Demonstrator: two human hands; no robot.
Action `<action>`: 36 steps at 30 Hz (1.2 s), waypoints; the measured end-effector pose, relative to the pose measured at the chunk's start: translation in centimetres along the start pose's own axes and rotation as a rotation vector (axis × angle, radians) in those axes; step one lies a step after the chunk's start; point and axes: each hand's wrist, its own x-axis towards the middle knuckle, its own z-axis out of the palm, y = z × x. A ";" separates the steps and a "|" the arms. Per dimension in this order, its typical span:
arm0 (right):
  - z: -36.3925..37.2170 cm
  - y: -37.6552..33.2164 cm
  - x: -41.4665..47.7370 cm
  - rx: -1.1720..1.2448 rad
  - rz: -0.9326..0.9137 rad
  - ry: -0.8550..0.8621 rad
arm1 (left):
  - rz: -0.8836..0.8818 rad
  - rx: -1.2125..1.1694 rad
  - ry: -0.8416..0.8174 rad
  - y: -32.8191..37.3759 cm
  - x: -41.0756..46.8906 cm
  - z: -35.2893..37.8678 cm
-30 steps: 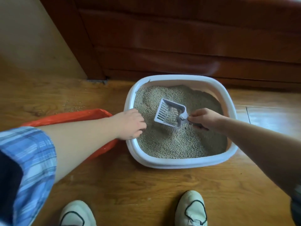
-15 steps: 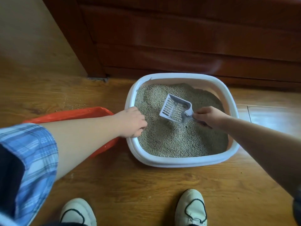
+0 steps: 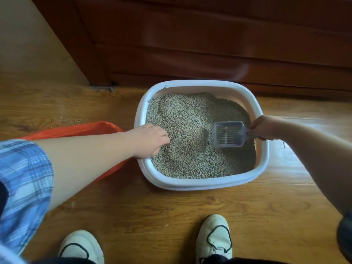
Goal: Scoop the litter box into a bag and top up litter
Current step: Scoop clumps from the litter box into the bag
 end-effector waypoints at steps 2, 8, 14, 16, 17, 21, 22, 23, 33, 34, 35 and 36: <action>0.2 -0.3 0.3 -0.096 0.029 -0.021 | 0.003 -0.004 -0.005 -0.1 0.0 0.1; 1.5 -1.4 1.4 -0.177 0.067 -0.013 | 0.012 -0.035 0.042 -0.5 -0.5 0.4; 4.3 -4.2 0.7 -0.191 -0.050 -0.044 | 0.027 -0.051 0.085 -0.6 -0.7 0.7; 4.8 -4.1 0.7 -0.125 -0.105 -0.057 | 0.027 -0.052 0.097 -0.6 -0.8 0.9; 5.1 -3.8 0.7 -0.096 -0.126 -0.068 | 0.028 -0.050 0.100 -0.6 -0.9 0.9; 6.4 -2.6 0.4 0.083 -0.167 -0.120 | 0.019 -0.058 0.071 -0.6 -0.8 0.6; 6.7 -2.6 0.2 0.132 -0.183 -0.126 | 0.018 -0.057 0.067 -0.6 -0.7 0.5; 6.8 -2.7 0.1 0.172 -0.197 -0.136 | 0.017 -0.053 0.065 -0.6 -0.7 0.5; 7.3 -4.1 0.0 0.608 -0.297 -0.184 | 0.005 -0.031 0.028 -0.5 -0.5 0.3; 7.3 -4.3 -0.1 0.607 -0.300 -0.170 | 0.008 -0.029 0.032 -0.5 -0.5 0.3; 7.3 -4.5 -0.2 0.602 -0.304 -0.157 | 0.010 -0.026 0.034 -0.5 -0.5 0.3; 7.3 -4.6 -0.3 0.590 -0.306 -0.146 | 0.011 -0.025 0.034 -0.5 -0.5 0.3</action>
